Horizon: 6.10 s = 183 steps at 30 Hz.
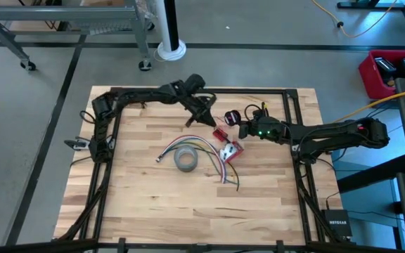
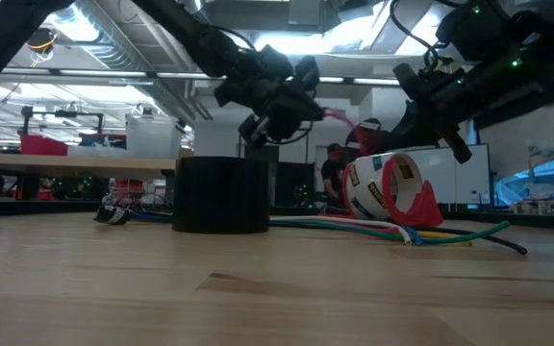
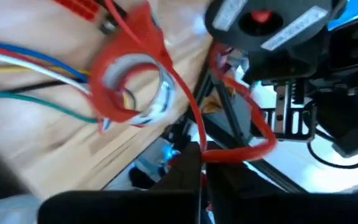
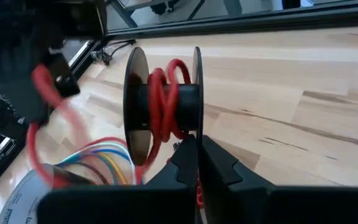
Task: Coil cords
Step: Coil the red wire on the black spool
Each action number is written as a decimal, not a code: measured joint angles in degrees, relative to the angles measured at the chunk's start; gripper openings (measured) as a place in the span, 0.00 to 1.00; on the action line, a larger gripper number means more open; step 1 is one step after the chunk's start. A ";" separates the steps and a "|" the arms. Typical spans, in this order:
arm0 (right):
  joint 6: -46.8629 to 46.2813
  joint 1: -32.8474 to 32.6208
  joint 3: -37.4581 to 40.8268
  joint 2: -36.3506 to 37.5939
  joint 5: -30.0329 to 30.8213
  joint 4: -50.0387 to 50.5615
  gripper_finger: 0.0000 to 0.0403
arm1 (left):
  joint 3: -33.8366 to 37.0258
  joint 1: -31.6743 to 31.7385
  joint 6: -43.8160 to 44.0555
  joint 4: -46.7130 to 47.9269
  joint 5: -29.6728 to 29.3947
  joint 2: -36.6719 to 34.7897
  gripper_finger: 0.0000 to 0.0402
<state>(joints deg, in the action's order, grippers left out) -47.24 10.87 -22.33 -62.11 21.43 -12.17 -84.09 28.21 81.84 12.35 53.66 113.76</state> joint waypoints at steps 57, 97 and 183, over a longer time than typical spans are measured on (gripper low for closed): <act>0.70 0.00 -0.07 1.33 0.99 9.21 0.01 | 0.04 7.39 -5.18 -18.84 1.96 5.00 0.00; 1.25 0.00 -0.07 1.03 -5.94 3.63 0.01 | 0.00 1.35 8.76 -32.79 6.92 4.98 0.00; -9.53 0.04 -4.31 -3.67 1.07 -1.43 0.01 | -17.29 -9.63 -54.71 6.94 -27.86 5.33 0.00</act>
<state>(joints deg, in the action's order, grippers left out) -56.77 10.92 -26.64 -65.78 22.50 -13.61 -101.38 18.58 27.14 19.29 25.80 119.09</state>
